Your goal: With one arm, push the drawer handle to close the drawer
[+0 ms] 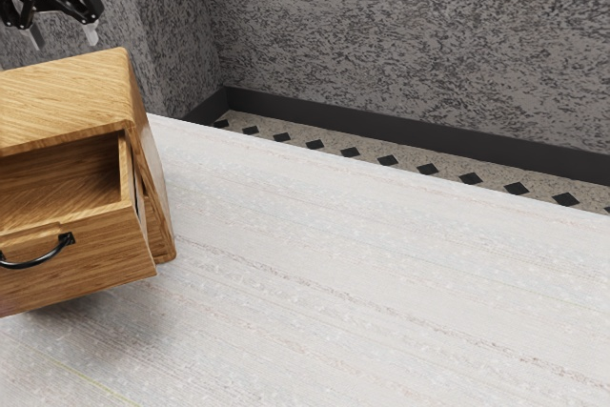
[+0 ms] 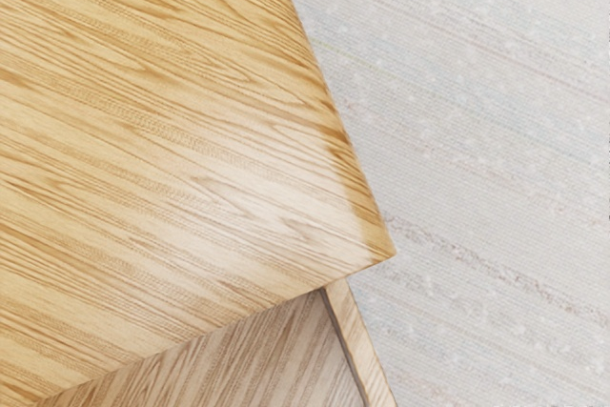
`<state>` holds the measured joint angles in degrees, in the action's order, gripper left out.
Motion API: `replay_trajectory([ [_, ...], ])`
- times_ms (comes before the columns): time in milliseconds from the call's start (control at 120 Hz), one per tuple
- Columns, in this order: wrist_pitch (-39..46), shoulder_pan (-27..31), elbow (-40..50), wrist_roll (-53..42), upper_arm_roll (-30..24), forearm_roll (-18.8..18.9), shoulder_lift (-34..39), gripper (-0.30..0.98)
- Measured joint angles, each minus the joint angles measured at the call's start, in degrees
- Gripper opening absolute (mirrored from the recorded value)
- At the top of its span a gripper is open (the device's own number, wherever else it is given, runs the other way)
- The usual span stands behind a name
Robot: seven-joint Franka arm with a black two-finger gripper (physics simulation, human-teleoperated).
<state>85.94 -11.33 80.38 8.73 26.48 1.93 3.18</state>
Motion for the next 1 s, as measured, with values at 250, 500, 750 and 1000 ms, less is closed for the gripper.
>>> replay_trajectory([
  [250,-1.0,-1.1,-9.7,-2.1,-2.1,0.3,4.5,0.67],
  [500,-2.1,-5.1,-10.4,-3.5,-5.7,0.8,5.3,0.67],
  [750,4.4,-9.0,31.1,-4.3,-9.4,1.2,23.0,0.67],
  [1000,9.9,-5.9,61.6,-3.6,-13.3,0.8,42.1,0.67],
])
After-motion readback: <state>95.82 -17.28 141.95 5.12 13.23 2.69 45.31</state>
